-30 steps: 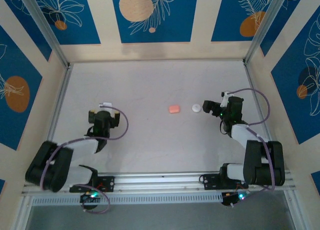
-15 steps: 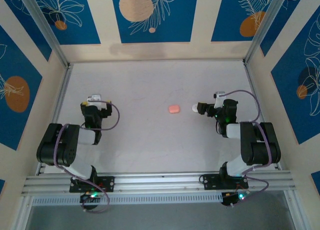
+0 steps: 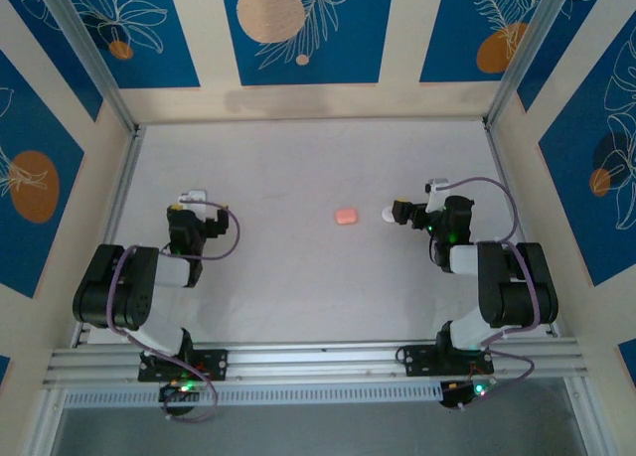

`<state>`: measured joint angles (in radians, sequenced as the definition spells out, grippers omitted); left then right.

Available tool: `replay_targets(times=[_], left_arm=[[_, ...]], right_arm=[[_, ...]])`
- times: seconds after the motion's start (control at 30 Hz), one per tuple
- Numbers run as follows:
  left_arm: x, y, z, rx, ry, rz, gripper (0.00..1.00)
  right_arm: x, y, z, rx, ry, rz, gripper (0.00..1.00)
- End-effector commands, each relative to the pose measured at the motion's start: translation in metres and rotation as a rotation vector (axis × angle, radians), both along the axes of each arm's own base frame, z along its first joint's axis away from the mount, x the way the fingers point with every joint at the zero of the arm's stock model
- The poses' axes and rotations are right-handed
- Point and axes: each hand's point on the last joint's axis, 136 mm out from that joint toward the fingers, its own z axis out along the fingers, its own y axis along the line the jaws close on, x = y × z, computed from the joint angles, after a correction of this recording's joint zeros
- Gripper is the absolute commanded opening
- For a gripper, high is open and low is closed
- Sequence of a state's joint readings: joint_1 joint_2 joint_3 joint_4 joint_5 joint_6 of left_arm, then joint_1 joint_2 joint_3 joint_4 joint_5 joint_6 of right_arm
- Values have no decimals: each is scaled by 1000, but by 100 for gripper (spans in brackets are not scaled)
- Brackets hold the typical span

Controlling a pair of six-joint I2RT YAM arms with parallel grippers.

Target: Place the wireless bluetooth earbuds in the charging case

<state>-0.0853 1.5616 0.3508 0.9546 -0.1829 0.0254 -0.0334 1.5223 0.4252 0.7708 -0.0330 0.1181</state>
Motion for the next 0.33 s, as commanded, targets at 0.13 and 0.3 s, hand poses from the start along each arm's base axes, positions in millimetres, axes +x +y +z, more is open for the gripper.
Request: replay_targets(times=[0.13, 0.3], left_arm=[[6, -4, 4, -11, -3, -28, 100], [4, -3, 5, -10, -12, -22, 100]], right_arm=[[1, 0, 4, -26, -28, 2, 99], [1, 0, 4, -26, -29, 2, 99]])
